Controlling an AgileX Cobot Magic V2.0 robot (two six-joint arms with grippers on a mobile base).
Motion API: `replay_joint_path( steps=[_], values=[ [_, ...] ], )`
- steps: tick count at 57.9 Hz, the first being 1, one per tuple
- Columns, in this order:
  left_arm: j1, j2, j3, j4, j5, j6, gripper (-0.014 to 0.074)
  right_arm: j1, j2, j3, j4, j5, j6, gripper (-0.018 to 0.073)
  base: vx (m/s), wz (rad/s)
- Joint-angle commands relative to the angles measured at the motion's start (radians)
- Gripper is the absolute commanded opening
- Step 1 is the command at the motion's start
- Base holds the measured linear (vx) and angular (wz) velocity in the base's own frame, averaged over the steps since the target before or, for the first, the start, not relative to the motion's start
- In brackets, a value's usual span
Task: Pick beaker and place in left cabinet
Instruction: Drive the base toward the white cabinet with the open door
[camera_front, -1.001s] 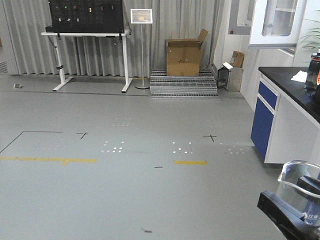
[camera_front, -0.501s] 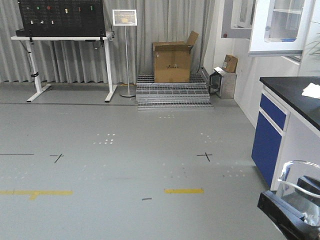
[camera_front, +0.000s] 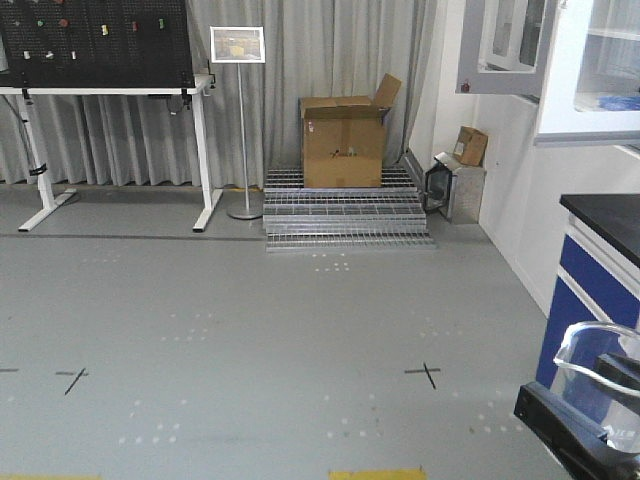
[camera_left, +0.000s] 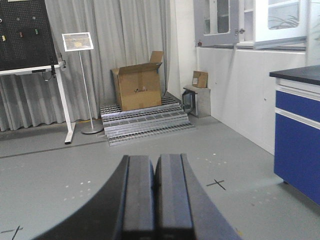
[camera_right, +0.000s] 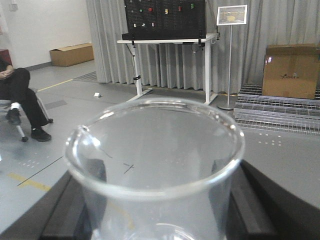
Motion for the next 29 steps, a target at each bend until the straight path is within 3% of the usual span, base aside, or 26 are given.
replay_joint_path(
  steps=[1,29],
  values=[
    [-0.006,-0.018,0.016,-0.008,-0.084,-0.003,0.0001,-0.004,0.001,-0.031,-0.046,0.030,0.000,-0.0004,0.72,-0.02],
    [-0.006,-0.018,0.016,-0.008,-0.085,-0.003,0.0001,-0.004,0.004,-0.031,-0.046,0.024,0.000,-0.0004,0.70,-0.05]
  ],
)
